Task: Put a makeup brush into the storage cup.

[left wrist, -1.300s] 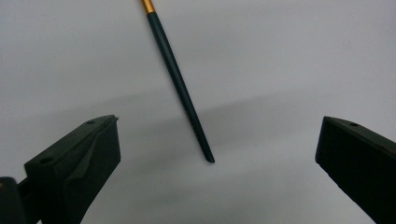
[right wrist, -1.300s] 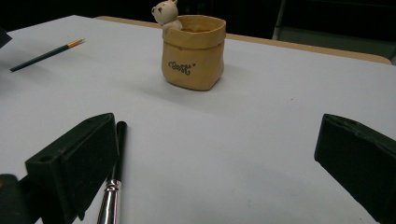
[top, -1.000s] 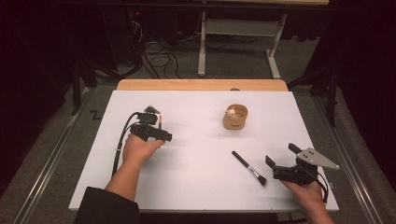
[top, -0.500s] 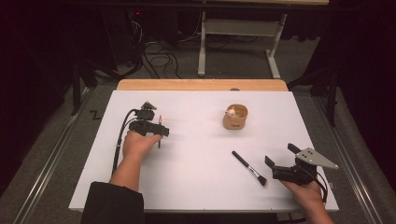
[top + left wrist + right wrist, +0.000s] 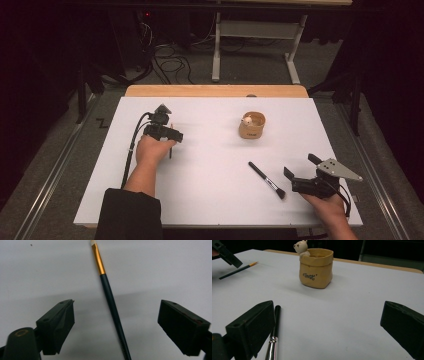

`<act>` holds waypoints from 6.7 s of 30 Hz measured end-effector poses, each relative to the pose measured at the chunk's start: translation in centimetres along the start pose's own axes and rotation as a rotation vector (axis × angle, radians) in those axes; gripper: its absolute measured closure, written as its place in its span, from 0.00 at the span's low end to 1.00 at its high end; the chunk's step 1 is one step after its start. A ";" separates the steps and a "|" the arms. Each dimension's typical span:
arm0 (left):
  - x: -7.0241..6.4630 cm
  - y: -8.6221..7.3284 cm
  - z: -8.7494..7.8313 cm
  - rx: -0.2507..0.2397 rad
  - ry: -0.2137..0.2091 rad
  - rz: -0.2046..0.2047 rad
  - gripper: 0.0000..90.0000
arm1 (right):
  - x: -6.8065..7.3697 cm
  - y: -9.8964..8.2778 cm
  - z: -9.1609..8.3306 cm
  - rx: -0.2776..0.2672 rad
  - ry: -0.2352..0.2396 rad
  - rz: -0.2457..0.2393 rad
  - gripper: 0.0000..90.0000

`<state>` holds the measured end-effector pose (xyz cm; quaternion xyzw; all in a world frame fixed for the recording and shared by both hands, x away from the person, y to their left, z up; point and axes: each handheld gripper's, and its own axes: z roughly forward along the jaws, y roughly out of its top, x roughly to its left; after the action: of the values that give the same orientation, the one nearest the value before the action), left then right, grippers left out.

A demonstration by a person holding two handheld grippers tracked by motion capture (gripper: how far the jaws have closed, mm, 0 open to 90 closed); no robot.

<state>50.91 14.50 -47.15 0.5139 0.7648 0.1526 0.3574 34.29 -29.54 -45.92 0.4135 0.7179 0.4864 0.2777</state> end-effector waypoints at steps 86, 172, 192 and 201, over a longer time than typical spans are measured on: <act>-0.4 -0.7 1.3 -0.040 0.103 0.058 0.93 | 0.1 0.0 0.0 0.000 0.000 0.007 0.01; 3.6 -8.5 -13.6 -0.632 -0.825 -0.075 0.93 | 1.2 0.0 0.6 -0.014 0.031 -0.041 0.02; 0.5 -10.8 -14.4 -0.595 -0.928 -0.005 0.93 | 4.3 3.9 -0.3 -0.089 0.108 -0.070 0.07; -0.7 -11.3 -14.6 -0.586 -0.960 0.008 0.93 | 7.7 6.1 1.0 -0.100 0.198 -0.102 0.07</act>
<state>33.10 11.00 -43.45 0.4078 0.4402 0.1090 0.7925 33.19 -21.28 -40.61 0.3120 0.7368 0.5452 0.2500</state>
